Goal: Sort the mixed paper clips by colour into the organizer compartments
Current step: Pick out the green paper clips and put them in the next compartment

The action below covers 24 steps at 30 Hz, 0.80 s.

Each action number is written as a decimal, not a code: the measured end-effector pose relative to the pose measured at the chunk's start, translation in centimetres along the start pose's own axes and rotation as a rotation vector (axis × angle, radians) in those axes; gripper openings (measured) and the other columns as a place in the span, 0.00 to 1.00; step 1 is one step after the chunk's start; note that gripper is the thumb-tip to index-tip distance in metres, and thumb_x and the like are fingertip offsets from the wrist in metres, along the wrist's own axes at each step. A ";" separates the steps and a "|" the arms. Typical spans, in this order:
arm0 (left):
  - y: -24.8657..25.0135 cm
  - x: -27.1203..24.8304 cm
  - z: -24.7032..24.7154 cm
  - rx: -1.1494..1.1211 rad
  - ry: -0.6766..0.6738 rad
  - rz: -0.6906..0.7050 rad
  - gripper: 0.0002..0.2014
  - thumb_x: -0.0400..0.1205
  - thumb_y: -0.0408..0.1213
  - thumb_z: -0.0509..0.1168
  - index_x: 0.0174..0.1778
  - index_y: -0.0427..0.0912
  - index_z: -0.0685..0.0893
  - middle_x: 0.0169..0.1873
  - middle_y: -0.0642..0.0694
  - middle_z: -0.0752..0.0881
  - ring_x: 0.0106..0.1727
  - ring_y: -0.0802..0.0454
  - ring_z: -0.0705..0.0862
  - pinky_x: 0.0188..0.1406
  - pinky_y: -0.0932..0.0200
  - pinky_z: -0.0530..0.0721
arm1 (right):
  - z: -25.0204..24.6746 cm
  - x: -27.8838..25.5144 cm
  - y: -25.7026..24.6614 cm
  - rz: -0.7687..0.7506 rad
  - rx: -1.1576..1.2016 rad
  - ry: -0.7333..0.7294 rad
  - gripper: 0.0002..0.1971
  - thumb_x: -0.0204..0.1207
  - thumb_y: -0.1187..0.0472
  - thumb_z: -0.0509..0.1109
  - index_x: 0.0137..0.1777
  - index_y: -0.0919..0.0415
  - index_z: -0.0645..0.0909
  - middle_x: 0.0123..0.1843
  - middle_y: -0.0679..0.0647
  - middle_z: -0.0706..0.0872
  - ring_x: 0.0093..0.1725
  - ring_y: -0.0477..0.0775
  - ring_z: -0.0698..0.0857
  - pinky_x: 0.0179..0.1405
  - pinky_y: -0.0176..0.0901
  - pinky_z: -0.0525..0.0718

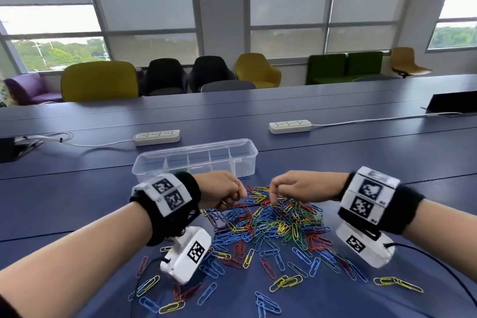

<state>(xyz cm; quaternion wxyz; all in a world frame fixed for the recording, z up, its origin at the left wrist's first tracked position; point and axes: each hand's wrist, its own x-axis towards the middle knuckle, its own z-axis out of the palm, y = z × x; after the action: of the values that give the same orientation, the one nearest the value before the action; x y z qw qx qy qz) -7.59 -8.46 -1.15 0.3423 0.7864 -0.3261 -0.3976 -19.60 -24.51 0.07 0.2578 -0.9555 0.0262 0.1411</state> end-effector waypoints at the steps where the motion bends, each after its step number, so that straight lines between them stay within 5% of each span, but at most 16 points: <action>1: 0.2 0.1 0.6 0.112 -0.008 -0.015 0.19 0.79 0.19 0.45 0.32 0.40 0.76 0.24 0.47 0.68 0.23 0.57 0.63 0.19 0.68 0.62 | 0.3 0.4 -0.5 -0.038 -0.064 -0.011 0.11 0.84 0.58 0.58 0.56 0.55 0.81 0.38 0.46 0.80 0.30 0.41 0.74 0.34 0.33 0.74; 4: 0.6 0.2 1.5 0.351 -0.031 -0.030 0.15 0.81 0.25 0.55 0.31 0.45 0.76 0.27 0.50 0.73 0.25 0.60 0.69 0.20 0.72 0.69 | 1.1 1.7 -1.5 -0.083 -0.182 -0.042 0.12 0.78 0.54 0.69 0.59 0.56 0.82 0.27 0.38 0.78 0.28 0.28 0.76 0.29 0.24 0.69; 6: 0.5 0.3 2.0 0.549 -0.027 -0.018 0.14 0.84 0.34 0.57 0.31 0.46 0.75 0.30 0.51 0.75 0.29 0.62 0.71 0.26 0.75 0.71 | 1.6 2.7 -1.7 -0.060 -0.248 -0.060 0.15 0.73 0.53 0.74 0.58 0.56 0.83 0.29 0.39 0.76 0.33 0.36 0.77 0.29 0.27 0.65; 9: -0.2 0.7 2.4 0.858 -0.014 0.010 0.13 0.82 0.45 0.62 0.44 0.36 0.83 0.38 0.44 0.81 0.36 0.51 0.77 0.37 0.60 0.74 | 2.2 3.5 -1.6 -0.040 -0.288 -0.067 0.13 0.71 0.53 0.76 0.52 0.59 0.84 0.39 0.47 0.80 0.43 0.48 0.76 0.33 0.32 0.69; 11: -0.6 0.8 2.2 0.912 0.005 0.008 0.15 0.80 0.45 0.65 0.50 0.36 0.85 0.41 0.42 0.83 0.41 0.50 0.78 0.41 0.60 0.73 | 2.1 3.4 -1.5 -0.037 -0.240 -0.068 0.10 0.73 0.54 0.75 0.49 0.59 0.84 0.42 0.49 0.82 0.42 0.49 0.77 0.35 0.34 0.71; 16: -0.4 0.2 1.2 0.739 -0.025 0.020 0.13 0.81 0.45 0.66 0.49 0.37 0.86 0.30 0.52 0.79 0.30 0.59 0.75 0.38 0.62 0.74 | 1.2 1.9 -1.2 0.002 -0.151 -0.079 0.10 0.78 0.51 0.69 0.47 0.56 0.76 0.34 0.43 0.75 0.32 0.40 0.72 0.31 0.29 0.69; 21: -0.7 -1.0 0.1 0.508 -0.015 0.053 0.08 0.81 0.45 0.66 0.42 0.45 0.82 0.37 0.51 0.81 0.40 0.57 0.76 0.52 0.60 0.73 | 0.6 0.3 -0.9 0.105 0.068 -0.098 0.10 0.83 0.53 0.60 0.43 0.56 0.71 0.34 0.51 0.71 0.29 0.46 0.67 0.28 0.34 0.68; 24: -0.8 -1.8 0.0 0.166 -0.003 0.102 0.09 0.82 0.37 0.65 0.36 0.41 0.82 0.27 0.56 0.82 0.28 0.67 0.75 0.36 0.74 0.72 | 1.0 -0.4 -1.1 0.152 0.321 -0.065 0.09 0.85 0.60 0.55 0.41 0.56 0.66 0.33 0.50 0.67 0.27 0.45 0.63 0.24 0.33 0.63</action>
<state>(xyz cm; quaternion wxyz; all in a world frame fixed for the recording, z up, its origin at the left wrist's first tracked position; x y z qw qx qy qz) -8.28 -6.59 -1.08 0.2953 0.7939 -0.3979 -0.3524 -20.11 -23.11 -0.10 0.3964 -0.8922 0.1121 0.1850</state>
